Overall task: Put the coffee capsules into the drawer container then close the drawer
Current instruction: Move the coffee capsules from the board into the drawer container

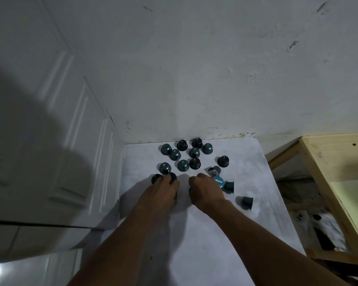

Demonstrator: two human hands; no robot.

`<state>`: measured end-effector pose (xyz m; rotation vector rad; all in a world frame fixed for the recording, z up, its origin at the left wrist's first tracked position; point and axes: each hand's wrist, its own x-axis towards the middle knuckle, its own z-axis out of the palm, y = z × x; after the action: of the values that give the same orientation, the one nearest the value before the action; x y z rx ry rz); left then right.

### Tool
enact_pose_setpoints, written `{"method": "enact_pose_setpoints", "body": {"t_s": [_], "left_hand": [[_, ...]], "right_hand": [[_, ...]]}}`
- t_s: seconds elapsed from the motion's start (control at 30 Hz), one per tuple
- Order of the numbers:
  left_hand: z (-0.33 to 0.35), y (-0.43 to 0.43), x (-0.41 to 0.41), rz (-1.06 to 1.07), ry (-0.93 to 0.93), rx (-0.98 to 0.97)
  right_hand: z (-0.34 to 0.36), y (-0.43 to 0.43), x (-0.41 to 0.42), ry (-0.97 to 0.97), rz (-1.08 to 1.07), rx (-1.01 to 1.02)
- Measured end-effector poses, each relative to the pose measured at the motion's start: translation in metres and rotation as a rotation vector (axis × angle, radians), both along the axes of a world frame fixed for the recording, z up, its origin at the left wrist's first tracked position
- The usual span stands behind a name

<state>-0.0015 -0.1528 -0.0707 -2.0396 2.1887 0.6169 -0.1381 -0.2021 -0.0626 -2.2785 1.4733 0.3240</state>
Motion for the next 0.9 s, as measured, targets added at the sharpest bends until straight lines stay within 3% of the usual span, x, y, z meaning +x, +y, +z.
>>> {"method": "enact_pose_setpoints", "body": {"t_s": [0.4,0.9], "left_hand": [[-0.004,-0.001,0.001,0.129,0.102,-0.049],[0.072,0.082,-0.007,0.267,-0.092,-0.165]], "right_hand": [[-0.003,0.001,-0.002,-0.015,0.011,0.000],[0.064,0.069,-0.019,-0.198,0.034,-0.178]]}}
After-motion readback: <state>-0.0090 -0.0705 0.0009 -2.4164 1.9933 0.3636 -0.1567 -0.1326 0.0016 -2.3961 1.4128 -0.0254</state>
